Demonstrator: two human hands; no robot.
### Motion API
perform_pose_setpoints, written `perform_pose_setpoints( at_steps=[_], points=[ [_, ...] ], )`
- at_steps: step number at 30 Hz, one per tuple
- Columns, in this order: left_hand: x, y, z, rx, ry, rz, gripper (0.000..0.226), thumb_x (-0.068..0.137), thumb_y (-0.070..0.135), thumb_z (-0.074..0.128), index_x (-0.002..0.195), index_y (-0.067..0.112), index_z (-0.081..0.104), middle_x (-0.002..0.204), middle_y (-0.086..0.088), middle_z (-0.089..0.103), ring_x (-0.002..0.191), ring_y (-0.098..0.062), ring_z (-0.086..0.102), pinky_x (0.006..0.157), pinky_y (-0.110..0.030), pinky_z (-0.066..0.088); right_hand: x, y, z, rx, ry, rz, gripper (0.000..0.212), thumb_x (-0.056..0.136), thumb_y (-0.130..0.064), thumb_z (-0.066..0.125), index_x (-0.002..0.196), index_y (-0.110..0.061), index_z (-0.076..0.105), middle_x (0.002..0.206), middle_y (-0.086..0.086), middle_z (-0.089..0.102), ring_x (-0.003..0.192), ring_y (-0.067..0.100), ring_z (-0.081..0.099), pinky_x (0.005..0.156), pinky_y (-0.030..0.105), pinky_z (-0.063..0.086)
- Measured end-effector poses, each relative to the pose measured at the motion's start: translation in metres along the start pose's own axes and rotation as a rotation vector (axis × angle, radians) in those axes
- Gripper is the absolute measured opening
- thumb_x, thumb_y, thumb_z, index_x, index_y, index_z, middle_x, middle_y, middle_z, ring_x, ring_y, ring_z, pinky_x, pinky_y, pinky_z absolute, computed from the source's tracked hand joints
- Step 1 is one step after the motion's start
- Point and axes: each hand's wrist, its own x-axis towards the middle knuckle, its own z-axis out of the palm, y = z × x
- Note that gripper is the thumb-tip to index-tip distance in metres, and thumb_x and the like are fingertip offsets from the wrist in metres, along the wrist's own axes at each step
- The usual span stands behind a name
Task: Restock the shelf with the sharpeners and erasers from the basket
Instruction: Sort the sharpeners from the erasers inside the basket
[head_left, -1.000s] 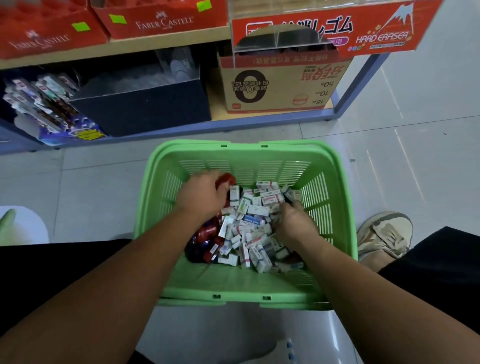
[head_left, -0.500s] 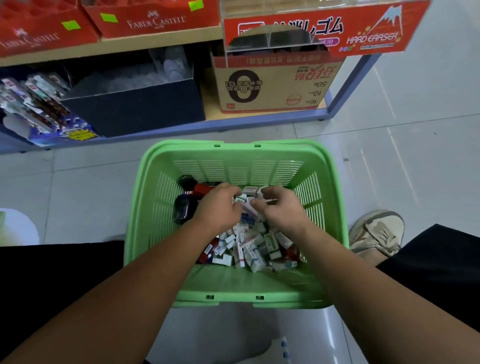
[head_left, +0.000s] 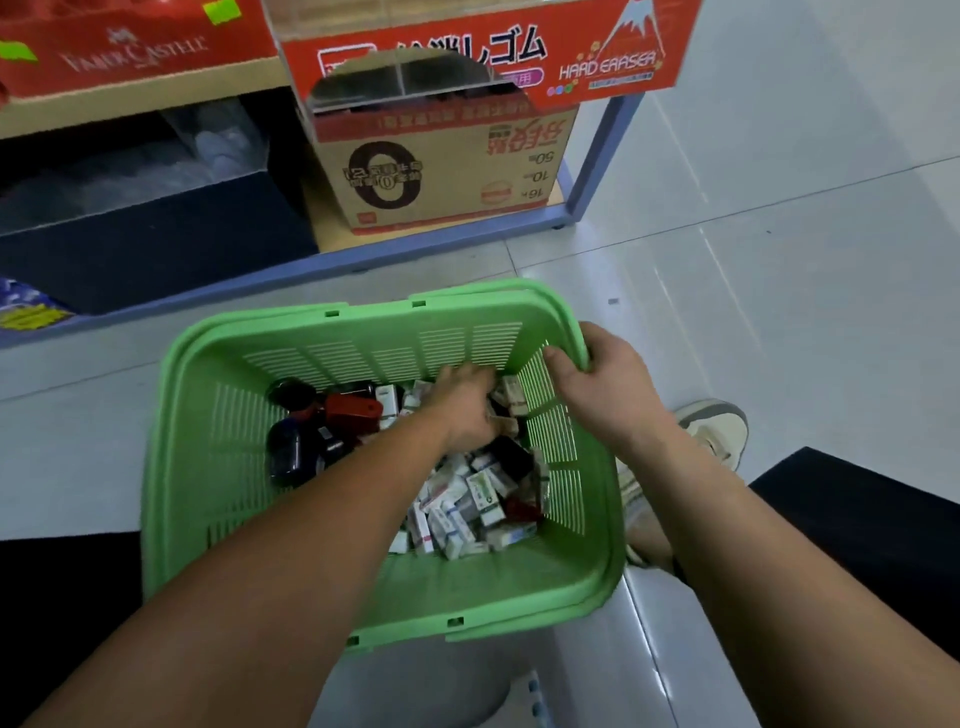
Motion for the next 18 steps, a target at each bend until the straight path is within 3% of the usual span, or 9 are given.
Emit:
perform_pose_setpoints(
  at_steps=[3,9,14,18],
  points=[
    [0.008,0.003,0.001,0.073,-0.05,-0.013,0.074,0.087,0.062,0.067,0.152,0.039,0.04,0.155,-0.003,0.035,0.141,-0.034,0.025,0.111,-0.054,0.028,0.006,0.004,0.0,0.085,-0.014,-0.047,0.015,0.102,-0.026,0.061,0.115,-0.028,0.069,0.09,-0.011,0.07,0.086,0.01,0.065,0.072,0.028,0.046],
    [0.012,0.004,0.015,0.094,0.005,0.038,0.059,0.081,0.056,0.065,0.135,0.04,0.05,0.142,0.006,0.052,0.123,-0.027,0.033,0.089,-0.042,0.03,0.01,0.009,0.008,0.119,-0.002,-0.057,0.018,0.102,-0.023,0.059,0.116,-0.026,0.069,0.093,-0.006,0.072,0.086,0.015,0.066,0.075,0.031,0.052],
    [0.023,0.017,0.009,0.178,-0.088,-0.053,0.081,0.076,0.061,0.067,0.147,0.036,0.038,0.143,-0.004,0.037,0.132,-0.035,0.025,0.107,-0.051,0.032,0.012,0.013,0.008,0.144,0.013,-0.069,0.012,0.101,-0.022,0.061,0.106,-0.026,0.071,0.07,-0.011,0.063,0.063,0.004,0.057,0.061,0.025,0.042],
    [0.023,0.019,0.013,0.252,-0.09,-0.035,0.073,0.077,0.064,0.063,0.142,0.037,0.043,0.143,-0.002,0.039,0.131,-0.035,0.027,0.107,-0.052,0.032,0.012,0.013,0.008,0.126,0.011,-0.088,0.012,0.102,-0.021,0.06,0.106,-0.028,0.07,0.065,-0.011,0.06,0.055,0.001,0.055,0.052,0.015,0.037]
  ],
)
